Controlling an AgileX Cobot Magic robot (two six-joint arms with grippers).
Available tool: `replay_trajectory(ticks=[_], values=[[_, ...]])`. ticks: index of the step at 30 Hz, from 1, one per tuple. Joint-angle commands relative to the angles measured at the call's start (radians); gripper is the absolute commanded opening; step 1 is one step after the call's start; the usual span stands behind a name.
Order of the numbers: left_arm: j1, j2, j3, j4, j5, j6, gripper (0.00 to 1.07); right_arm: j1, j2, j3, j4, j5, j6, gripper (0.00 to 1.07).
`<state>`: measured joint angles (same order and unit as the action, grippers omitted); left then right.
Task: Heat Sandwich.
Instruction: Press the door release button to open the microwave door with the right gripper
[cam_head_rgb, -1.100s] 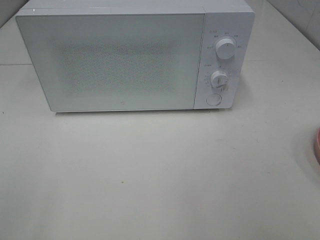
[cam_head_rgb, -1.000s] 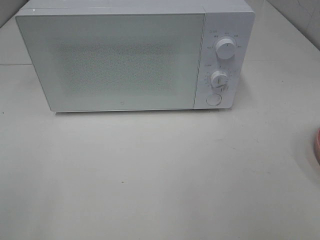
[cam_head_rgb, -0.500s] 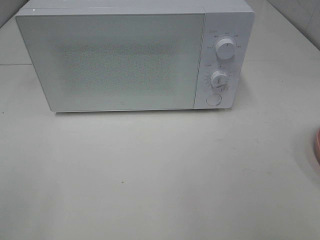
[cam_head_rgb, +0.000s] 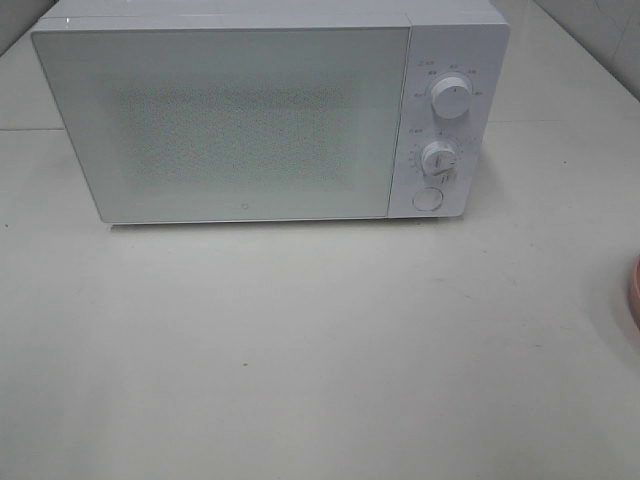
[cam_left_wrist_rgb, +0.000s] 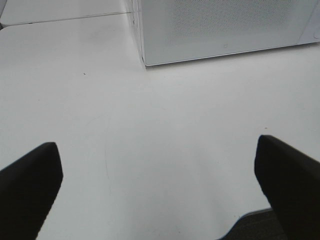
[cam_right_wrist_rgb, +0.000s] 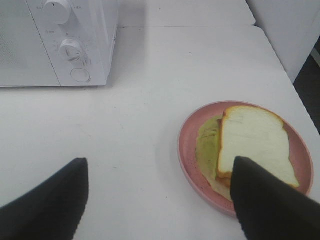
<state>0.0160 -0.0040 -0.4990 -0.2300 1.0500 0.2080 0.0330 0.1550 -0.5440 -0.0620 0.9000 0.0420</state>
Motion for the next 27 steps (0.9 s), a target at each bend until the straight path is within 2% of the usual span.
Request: replay_trajectory(ticks=[1, 27], values=[[0.000, -0.028, 0.005, -0.004, -0.007, -0.005, 1.00, -0.004, 0.036, -0.006, -0.002, -0.053, 0.005, 0.75], [0.000, -0.028, 0.005, -0.004, -0.007, -0.005, 1.00, -0.004, 0.435, -0.005, -0.004, -0.446, 0.003, 0.75]])
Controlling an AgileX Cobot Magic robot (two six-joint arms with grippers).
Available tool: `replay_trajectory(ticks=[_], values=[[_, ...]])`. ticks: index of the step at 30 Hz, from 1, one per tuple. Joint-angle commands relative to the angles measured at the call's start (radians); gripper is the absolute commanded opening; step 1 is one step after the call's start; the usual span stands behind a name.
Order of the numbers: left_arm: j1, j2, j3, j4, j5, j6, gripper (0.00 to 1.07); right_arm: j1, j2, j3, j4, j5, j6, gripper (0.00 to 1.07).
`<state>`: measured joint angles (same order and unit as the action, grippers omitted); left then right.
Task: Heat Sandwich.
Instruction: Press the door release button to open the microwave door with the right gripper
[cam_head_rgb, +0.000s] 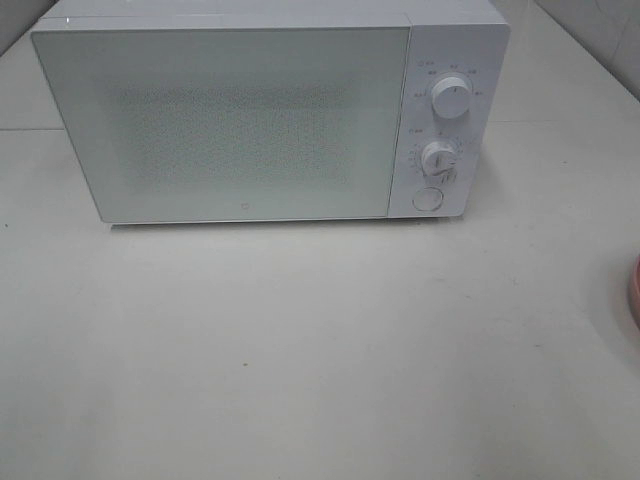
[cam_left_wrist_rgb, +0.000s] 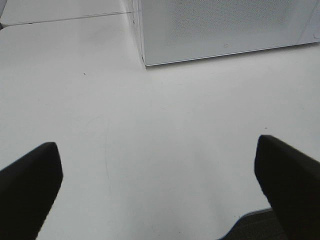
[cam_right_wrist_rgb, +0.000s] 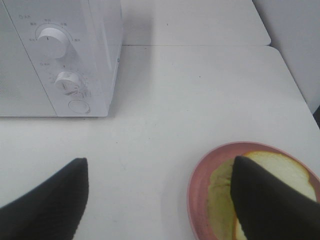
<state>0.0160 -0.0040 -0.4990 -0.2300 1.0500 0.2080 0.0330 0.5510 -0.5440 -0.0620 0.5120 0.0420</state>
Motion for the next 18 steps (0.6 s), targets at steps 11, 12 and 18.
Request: replay_trajectory(ticks=[11, 12, 18], values=[[0.000, -0.028, 0.005, -0.004, -0.007, -0.005, 1.00, -0.004, 0.248, -0.005, -0.001, -0.230, 0.003, 0.75], [0.000, -0.028, 0.005, -0.004, -0.007, -0.005, 1.00, -0.004, 0.266, -0.005, -0.001, -0.243, 0.004, 0.75], [0.000, -0.028, 0.005, -0.004, -0.007, -0.005, 1.00, -0.004, 0.383, -0.005, -0.001, -0.376, 0.027, 0.75]])
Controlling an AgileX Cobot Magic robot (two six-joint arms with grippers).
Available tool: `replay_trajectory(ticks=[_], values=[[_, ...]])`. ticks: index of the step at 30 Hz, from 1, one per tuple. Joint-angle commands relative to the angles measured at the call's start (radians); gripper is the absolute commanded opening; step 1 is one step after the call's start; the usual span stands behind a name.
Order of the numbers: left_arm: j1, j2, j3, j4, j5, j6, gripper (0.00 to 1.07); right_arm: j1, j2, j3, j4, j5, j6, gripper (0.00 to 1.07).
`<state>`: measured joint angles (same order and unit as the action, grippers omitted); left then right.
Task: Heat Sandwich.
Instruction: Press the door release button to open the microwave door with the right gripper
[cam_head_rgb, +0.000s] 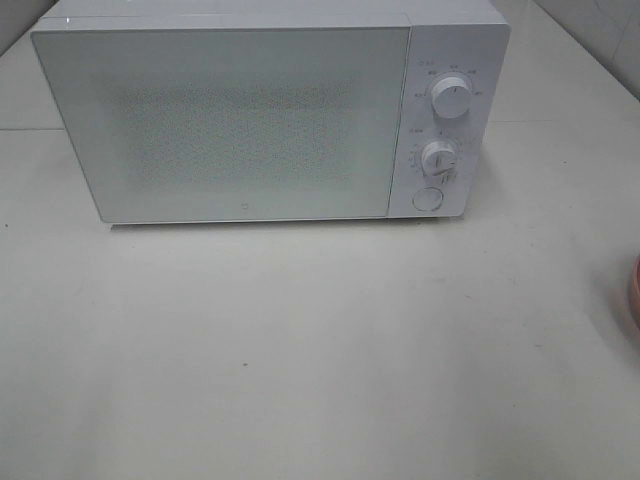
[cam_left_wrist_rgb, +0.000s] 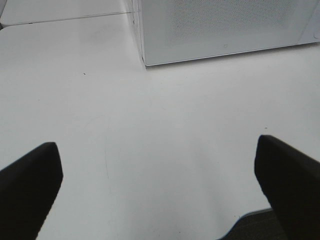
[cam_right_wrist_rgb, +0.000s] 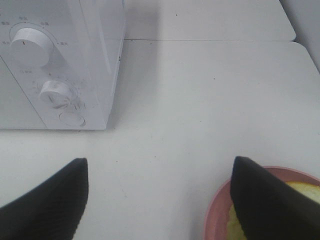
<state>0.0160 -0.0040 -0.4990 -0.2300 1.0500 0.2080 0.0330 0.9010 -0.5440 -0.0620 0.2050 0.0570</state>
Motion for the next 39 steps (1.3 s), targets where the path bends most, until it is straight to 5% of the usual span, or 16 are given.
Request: replay_trajectory(ticks=[1, 16, 21, 39], values=[[0.000, -0.028, 0.005, -0.004, -0.007, -0.005, 1.00, -0.004, 0.033, -0.005, -0.001, -0.069, 0.012, 0.75], [0.000, -0.028, 0.005, -0.004, -0.007, -0.005, 1.00, -0.003, 0.300, 0.001, -0.002, -0.508, -0.002, 0.75], [0.000, -0.028, 0.005, -0.004, -0.007, -0.005, 1.00, -0.001, 0.347, 0.083, 0.025, -0.745, -0.121, 0.75], [0.000, -0.028, 0.005, -0.004, -0.007, -0.005, 1.00, 0.379, 0.589, 0.241, 0.480, -1.194, -0.355, 0.75]])
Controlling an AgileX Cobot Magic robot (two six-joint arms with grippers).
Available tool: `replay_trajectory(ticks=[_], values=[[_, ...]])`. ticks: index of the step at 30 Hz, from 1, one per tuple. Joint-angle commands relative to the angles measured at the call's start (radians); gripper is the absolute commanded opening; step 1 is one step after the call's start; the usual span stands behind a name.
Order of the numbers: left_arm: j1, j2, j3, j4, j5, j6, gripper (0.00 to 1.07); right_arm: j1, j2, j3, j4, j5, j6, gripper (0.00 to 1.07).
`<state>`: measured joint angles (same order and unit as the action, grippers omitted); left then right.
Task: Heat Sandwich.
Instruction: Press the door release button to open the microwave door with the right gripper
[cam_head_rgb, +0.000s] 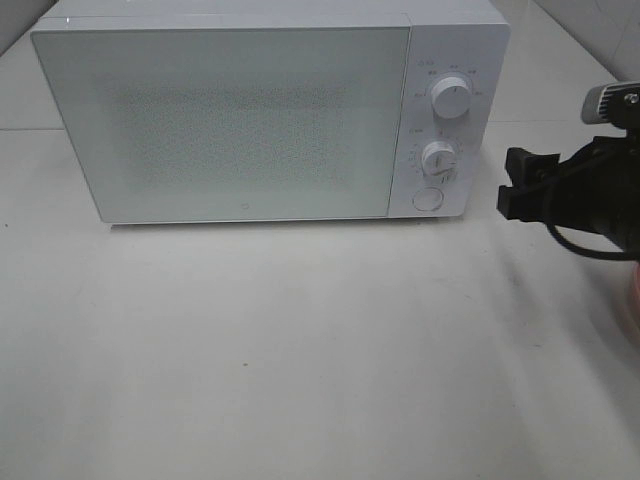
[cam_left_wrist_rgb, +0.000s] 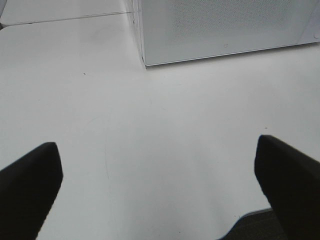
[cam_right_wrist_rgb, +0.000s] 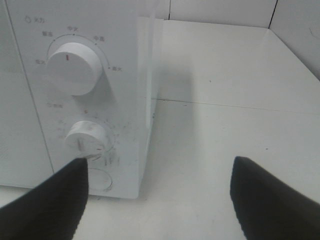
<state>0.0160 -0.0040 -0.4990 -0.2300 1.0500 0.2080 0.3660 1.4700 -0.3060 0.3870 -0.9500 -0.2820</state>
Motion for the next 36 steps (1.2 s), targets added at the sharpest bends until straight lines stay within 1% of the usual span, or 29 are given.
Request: replay_trajectory(ticks=[1, 3, 5, 10, 11, 13, 17, 20, 24, 29, 32, 33, 34, 36], values=[[0.000, -0.028, 0.005, -0.004, -0.007, -0.005, 1.00, 0.046, 0.020, 0.003, 0.031, -0.039, -0.016, 0.75], [0.000, -0.028, 0.005, -0.004, -0.007, -0.005, 1.00, 0.096, 0.050, 0.003, 0.061, -0.056, -0.016, 0.75], [0.000, -0.028, 0.005, -0.004, -0.007, -0.005, 1.00, 0.107, 0.062, 0.003, 0.075, -0.063, -0.016, 0.75], [0.000, -0.028, 0.005, -0.004, -0.007, -0.005, 1.00, 0.192, 0.135, 0.003, 0.187, -0.137, -0.016, 0.75], [0.000, -0.028, 0.005, -0.004, -0.007, -0.005, 1.00, 0.192, 0.135, 0.003, 0.187, -0.137, -0.016, 0.75], [0.000, -0.028, 0.005, -0.004, -0.007, -0.005, 1.00, 0.228, 0.172, 0.003, 0.216, -0.171, -0.016, 0.75], [0.000, -0.028, 0.005, -0.004, -0.007, -0.005, 1.00, 0.260, 0.195, 0.002, 0.240, -0.192, -0.016, 0.75], [0.000, -0.028, 0.005, -0.004, -0.007, -0.005, 1.00, 0.301, 0.205, 0.002, 0.286, -0.208, -0.016, 0.75], [0.000, -0.028, 0.005, -0.004, -0.007, -0.005, 1.00, 0.326, 0.205, 0.002, 0.319, -0.208, -0.016, 0.75], [0.000, -0.028, 0.005, -0.004, -0.007, -0.005, 1.00, 0.327, 0.205, 0.002, 0.321, -0.208, 0.020, 0.75], [0.000, -0.028, 0.005, -0.004, -0.007, -0.005, 1.00, 0.327, 0.205, 0.002, 0.321, -0.206, 0.123, 0.75], [0.000, -0.028, 0.005, -0.004, -0.007, -0.005, 1.00, 0.327, 0.205, 0.002, 0.321, -0.206, 0.123, 0.75], [0.000, -0.028, 0.005, -0.004, -0.007, -0.005, 1.00, 0.327, 0.205, 0.002, 0.321, -0.204, 0.214, 0.75], [0.000, -0.028, 0.005, -0.004, -0.007, -0.005, 1.00, 0.327, 0.205, 0.002, 0.321, -0.204, 0.313, 0.75]])
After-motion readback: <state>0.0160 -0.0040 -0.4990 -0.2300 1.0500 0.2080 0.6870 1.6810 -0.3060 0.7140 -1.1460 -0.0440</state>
